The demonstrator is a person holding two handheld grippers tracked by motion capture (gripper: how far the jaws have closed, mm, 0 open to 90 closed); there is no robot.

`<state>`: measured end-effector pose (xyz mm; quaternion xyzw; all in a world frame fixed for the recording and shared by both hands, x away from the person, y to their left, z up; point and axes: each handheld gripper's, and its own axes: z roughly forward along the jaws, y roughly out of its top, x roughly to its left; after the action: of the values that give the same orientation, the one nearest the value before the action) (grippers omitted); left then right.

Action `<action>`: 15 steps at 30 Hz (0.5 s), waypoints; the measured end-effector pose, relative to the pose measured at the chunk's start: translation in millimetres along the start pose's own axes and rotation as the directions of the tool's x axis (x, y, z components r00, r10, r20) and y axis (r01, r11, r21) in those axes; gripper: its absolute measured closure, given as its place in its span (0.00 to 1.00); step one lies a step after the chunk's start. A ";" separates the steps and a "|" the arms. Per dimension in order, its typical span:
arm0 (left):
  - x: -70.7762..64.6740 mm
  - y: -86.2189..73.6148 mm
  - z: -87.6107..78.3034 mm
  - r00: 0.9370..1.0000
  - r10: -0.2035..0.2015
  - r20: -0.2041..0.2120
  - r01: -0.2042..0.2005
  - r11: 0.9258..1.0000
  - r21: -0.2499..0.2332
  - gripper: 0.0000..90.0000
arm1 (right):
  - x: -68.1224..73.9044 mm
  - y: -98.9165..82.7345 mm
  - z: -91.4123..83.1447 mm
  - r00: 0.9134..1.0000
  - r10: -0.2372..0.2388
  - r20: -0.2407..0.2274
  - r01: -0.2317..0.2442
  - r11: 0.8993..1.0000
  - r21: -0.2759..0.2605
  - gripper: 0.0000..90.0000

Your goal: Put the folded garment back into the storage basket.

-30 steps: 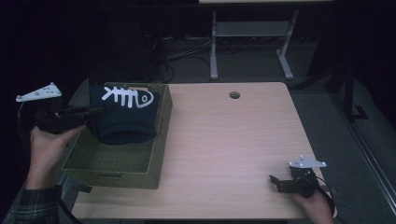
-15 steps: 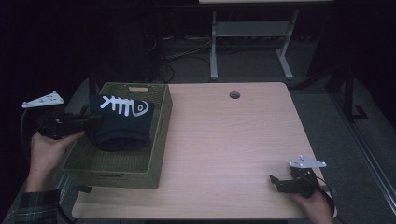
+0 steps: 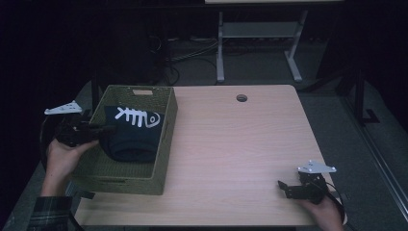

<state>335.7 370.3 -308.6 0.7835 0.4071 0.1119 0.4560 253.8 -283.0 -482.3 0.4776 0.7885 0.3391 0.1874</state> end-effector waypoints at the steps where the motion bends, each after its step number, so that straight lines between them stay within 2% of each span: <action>1: 1.3 -0.4 2.9 1.000 0.001 0.001 -0.001 1.000 0.008 0.82 | 0.0 0.0 0.1 1.000 0.000 0.000 0.000 1.000 0.000 0.09; 7: 8.6 -1.7 17.0 1.000 0.000 0.024 -0.001 0.999 0.044 0.82 | 0.0 0.0 0.0 1.000 0.000 0.000 0.000 1.000 0.000 0.09; 15: 22.8 -5.6 32.9 1.000 0.000 0.001 0.000 0.995 0.098 0.81 | 0.0 0.0 0.0 1.000 0.000 0.000 0.000 1.000 0.000 0.09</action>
<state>365.3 368.1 -336.0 0.8050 0.4118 0.0915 0.4172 253.8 -283.0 -482.3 0.4776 0.7885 0.3391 0.1875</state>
